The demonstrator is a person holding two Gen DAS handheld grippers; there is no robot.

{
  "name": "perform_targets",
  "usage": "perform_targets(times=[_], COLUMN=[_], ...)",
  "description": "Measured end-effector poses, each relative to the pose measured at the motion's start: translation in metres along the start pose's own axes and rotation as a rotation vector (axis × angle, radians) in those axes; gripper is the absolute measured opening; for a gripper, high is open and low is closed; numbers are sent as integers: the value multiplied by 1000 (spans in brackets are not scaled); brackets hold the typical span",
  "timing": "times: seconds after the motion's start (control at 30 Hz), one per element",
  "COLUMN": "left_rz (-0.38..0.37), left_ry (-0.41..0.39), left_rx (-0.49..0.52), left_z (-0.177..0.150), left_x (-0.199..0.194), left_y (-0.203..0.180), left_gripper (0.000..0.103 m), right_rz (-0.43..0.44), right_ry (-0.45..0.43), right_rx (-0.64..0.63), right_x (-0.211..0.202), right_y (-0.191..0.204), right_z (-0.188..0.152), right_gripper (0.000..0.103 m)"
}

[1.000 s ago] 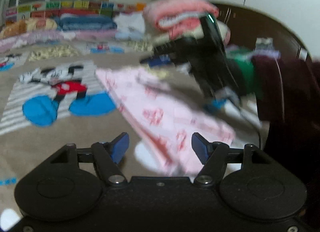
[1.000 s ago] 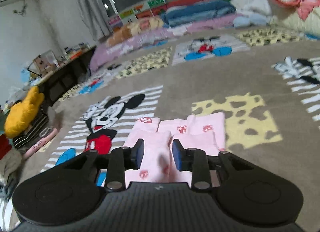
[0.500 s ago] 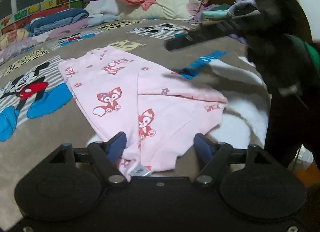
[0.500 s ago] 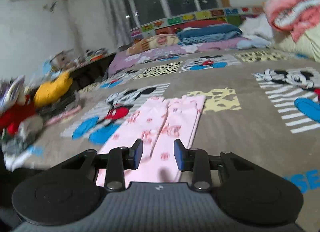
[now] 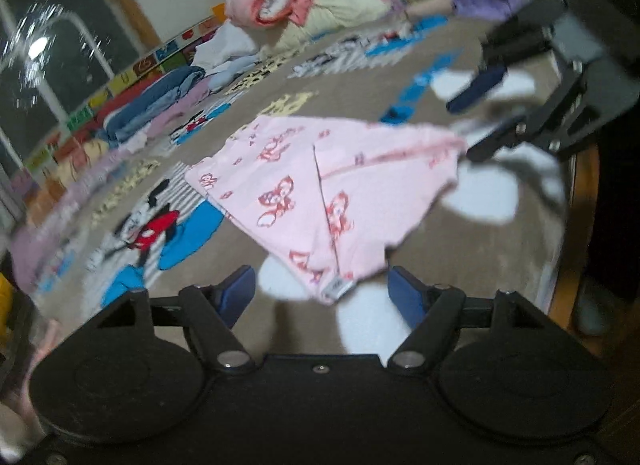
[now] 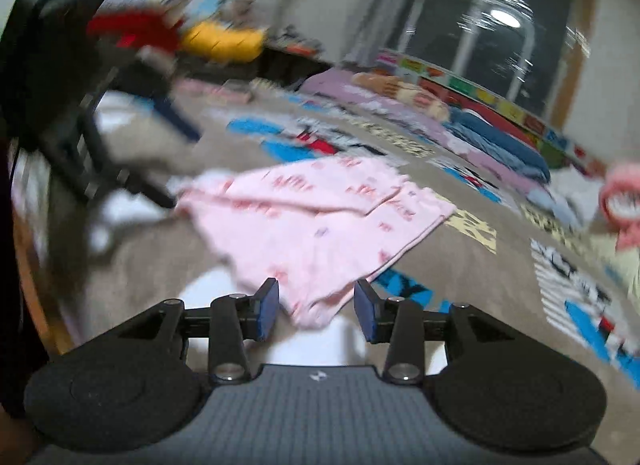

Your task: Fold clothes

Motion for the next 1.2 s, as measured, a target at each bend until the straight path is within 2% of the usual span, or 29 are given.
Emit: perform_targets(times=[0.13, 0.27, 0.47, 0.57, 0.83, 1.0, 1.13, 1.2], left_rz=[56, 98, 167, 192, 257, 289, 296, 293], left_ry=[45, 36, 19, 1, -36, -6, 2, 4], left_rx=[126, 225, 298, 315, 338, 338, 321, 325], left_z=[-5, -9, -6, -4, 4, -1, -1, 0], left_x=[8, 15, 27, 32, 45, 36, 35, 37], left_y=[-8, -11, -13, -12, -12, -10, -10, -12], left_gripper=[72, 72, 72, 72, 70, 64, 59, 57], right_rz=[-43, -97, -169, -194, -238, -237, -289, -318], right_ry=[25, 11, -13, -27, -88, -41, 3, 35], right_rx=[-131, -207, -278, -297, -344, -408, -479, -460], right_x=[1, 6, 15, 19, 26, 18, 15, 18], right_y=[15, 21, 24, 24, 27, 32, 36, 29], right_z=[-3, -9, -12, -12, -15, -15, -17, -17], right_gripper=[50, 54, 57, 60, 60, 59, 59, 60])
Point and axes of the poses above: each gripper's, at about its wrist camera, not at the fingertips, and x roughly the way its jaws point, y to its left, z to its top, the point moved 3 cm from there along x, roughly the way its jaws point, and after that the axes turned 10 degrees about -z, right-handed, at the moved point
